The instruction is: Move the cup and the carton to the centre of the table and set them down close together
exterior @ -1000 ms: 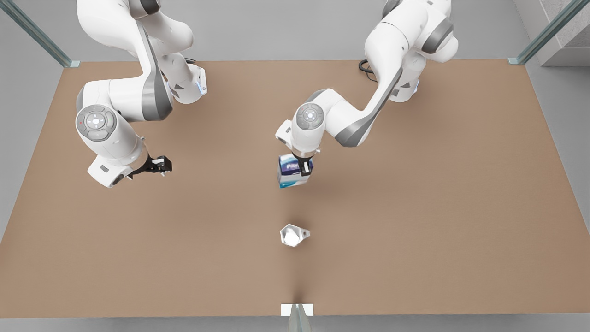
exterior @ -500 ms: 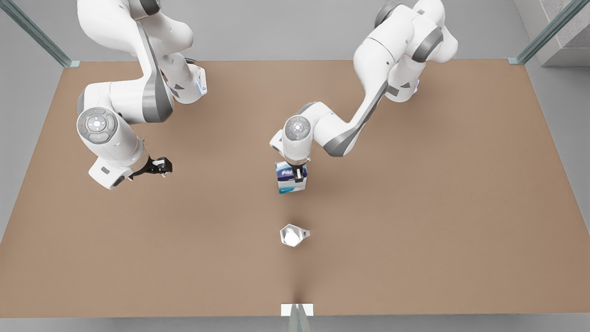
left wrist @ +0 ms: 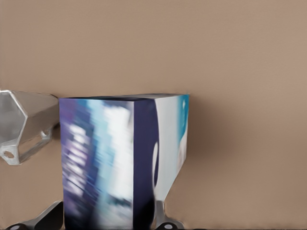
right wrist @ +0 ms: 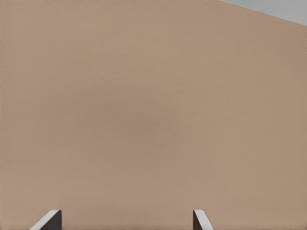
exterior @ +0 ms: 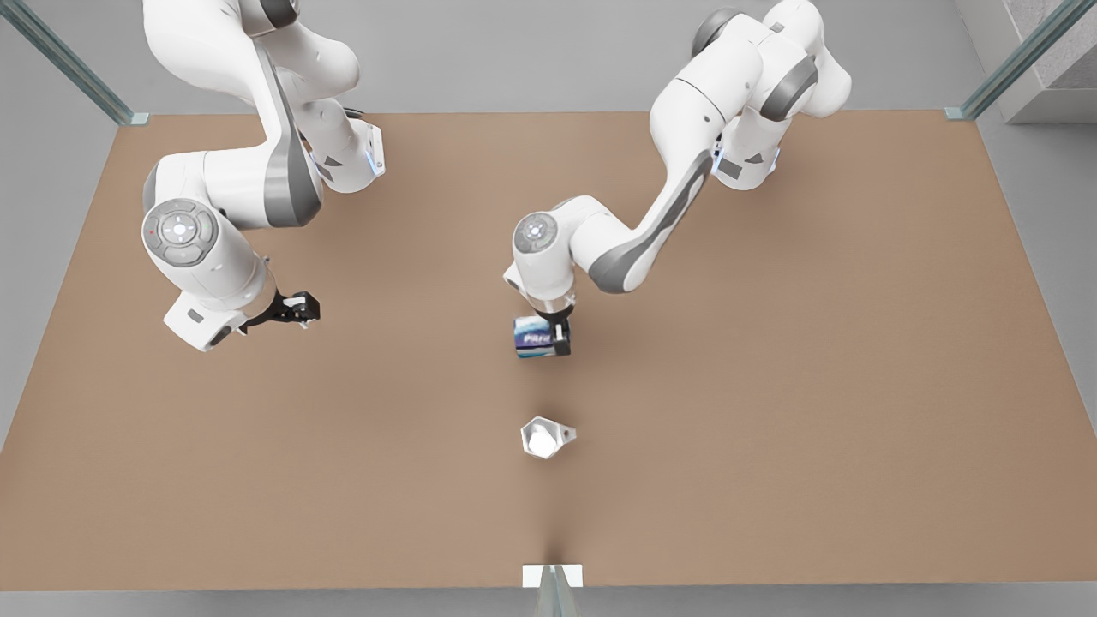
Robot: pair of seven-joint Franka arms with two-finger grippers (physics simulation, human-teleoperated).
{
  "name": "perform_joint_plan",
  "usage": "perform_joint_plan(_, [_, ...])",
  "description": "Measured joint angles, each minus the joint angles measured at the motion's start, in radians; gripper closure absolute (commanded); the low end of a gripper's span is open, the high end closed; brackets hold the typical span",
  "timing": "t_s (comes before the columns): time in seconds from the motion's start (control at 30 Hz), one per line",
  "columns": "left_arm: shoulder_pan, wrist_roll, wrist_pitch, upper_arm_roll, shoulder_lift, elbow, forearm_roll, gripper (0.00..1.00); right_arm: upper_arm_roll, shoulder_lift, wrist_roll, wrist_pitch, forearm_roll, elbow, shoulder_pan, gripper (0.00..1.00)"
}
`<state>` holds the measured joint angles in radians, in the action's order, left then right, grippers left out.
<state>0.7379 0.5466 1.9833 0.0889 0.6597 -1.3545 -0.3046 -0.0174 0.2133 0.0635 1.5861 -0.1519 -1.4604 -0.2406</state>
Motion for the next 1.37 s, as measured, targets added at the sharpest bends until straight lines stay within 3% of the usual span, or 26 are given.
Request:
perform_joint_plan(0.63, [-0.011, -0.136, -0.086, 0.068, -0.067, -0.022, -0.07, 0.0, 0.0, 0.0, -0.001, -0.002, 0.0, 0.0, -0.003, 0.0])
perform_joint_plan(0.93, [-0.136, -0.122, -0.19, 0.063, -0.121, 0.04, 0.033, 0.0, 0.0, 0.002, 0.0, 0.003, 0.0, 0.0, -0.002, 0.0])
perform_joint_plan(0.97, [-0.205, -0.129, -0.194, 0.069, -0.123, 0.047, 0.052, 0.0, 0.0, 0.002, 0.001, 0.003, 0.0, 0.0, -0.004, 0.0])
perform_joint_plan(1.03, [-0.507, -0.287, -0.234, 0.198, -0.123, 0.048, 0.091, 0.0, 0.001, 0.002, 0.0, 0.003, 0.0, 0.0, -0.002, 0.0])
perform_joint_plan(1.17, [-0.557, -0.868, -0.33, 0.054, -0.213, 0.048, 0.124, 0.0, 0.001, 0.0, -0.001, 0.0, 0.002, 0.0, -0.003, 0.0])
perform_joint_plan(1.2, [-0.607, -0.936, -0.33, 0.052, -0.227, 0.049, 0.128, 0.0, 0.001, 0.0, -0.001, 0.0, 0.002, 0.0, -0.004, 0.0])
perform_joint_plan(1.23, [-0.733, -0.947, -0.33, 0.102, -0.23, 0.048, 0.13, 0.0, 0.0, 0.0, -0.001, 0.001, 0.002, 0.0, -0.004, 0.0])
perform_joint_plan(1.3, [-0.832, -0.951, -0.33, 0.181, -0.239, 0.049, 0.118, 0.0, 0.001, 0.001, -0.001, 0.002, 0.002, 0.0, -0.003, 0.0])
perform_joint_plan(1.37, [-0.809, -0.963, -0.333, 0.179, -0.238, 0.061, 0.091, 0.0, 0.001, 0.002, 0.0, 0.003, 0.002, 0.0, -0.002, 0.0])
